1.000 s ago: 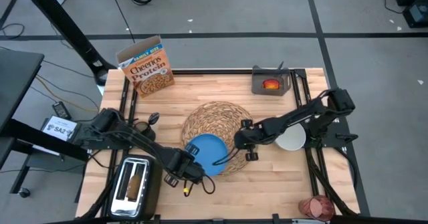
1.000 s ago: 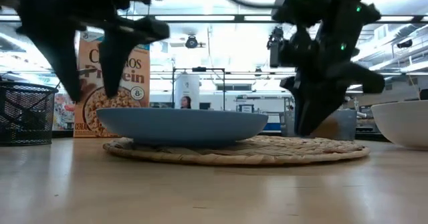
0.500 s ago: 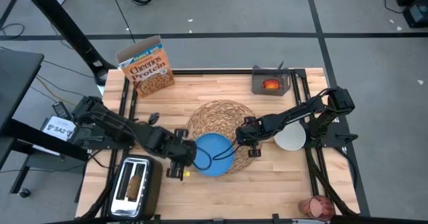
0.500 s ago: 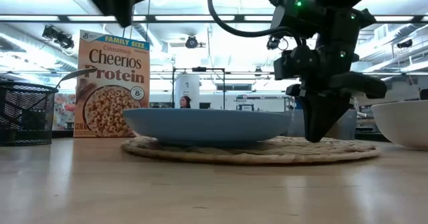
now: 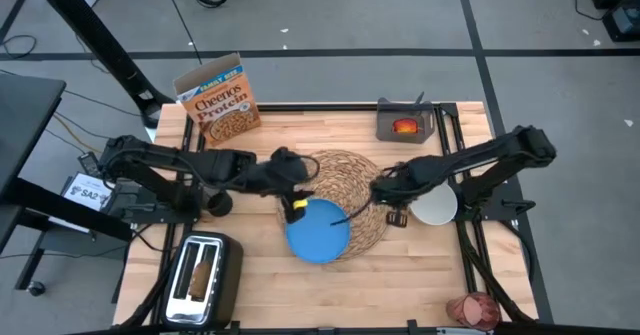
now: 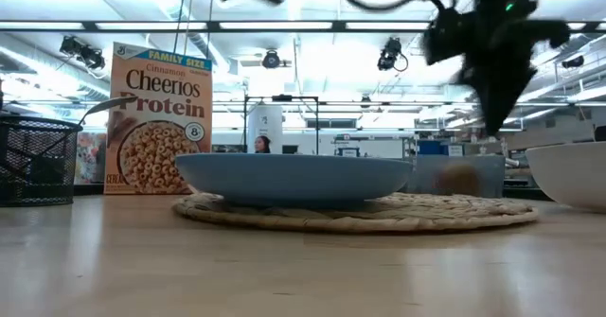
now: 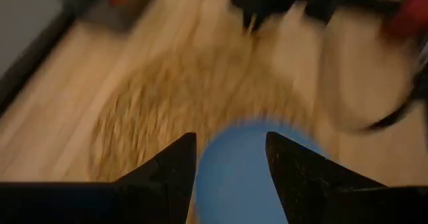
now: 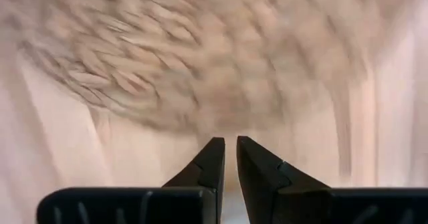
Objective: Arrange a breakfast setting
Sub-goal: Put the white bowl on the brown placemat
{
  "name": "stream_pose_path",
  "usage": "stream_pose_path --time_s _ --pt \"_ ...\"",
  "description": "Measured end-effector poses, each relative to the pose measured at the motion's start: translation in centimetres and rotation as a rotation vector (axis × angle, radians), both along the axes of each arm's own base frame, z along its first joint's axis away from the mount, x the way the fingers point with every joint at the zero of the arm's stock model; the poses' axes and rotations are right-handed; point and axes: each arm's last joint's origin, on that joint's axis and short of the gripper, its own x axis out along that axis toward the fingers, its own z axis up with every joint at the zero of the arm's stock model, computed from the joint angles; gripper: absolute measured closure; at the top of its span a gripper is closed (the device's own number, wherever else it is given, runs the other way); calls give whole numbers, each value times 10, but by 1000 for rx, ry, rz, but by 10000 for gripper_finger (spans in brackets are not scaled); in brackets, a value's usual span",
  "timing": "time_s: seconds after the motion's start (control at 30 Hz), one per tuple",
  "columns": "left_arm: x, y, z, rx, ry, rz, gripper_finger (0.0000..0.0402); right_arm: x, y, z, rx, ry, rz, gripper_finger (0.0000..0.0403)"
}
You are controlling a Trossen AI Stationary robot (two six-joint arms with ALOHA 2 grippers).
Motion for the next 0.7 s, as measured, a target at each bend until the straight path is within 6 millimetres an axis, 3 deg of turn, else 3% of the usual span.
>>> stream_pose_path --time_s 0.07,0.17,0.37,0.5,0.7 --pt "5 1 5 2 -69 -9 216 -18 5 4 31 81 -160 350" --pt "13 0 16 -10 -202 -47 216 -39 14 5 119 153 -267 333" --pt "15 -1 36 -15 -382 -60 216 -55 25 -4 154 32 -399 248" --pt "2 1 51 -25 -437 -58 216 -62 22 -16 109 34 -423 200" --pt "-30 -1 79 -33 -530 -86 216 -61 20 -44 103 53 -412 197"
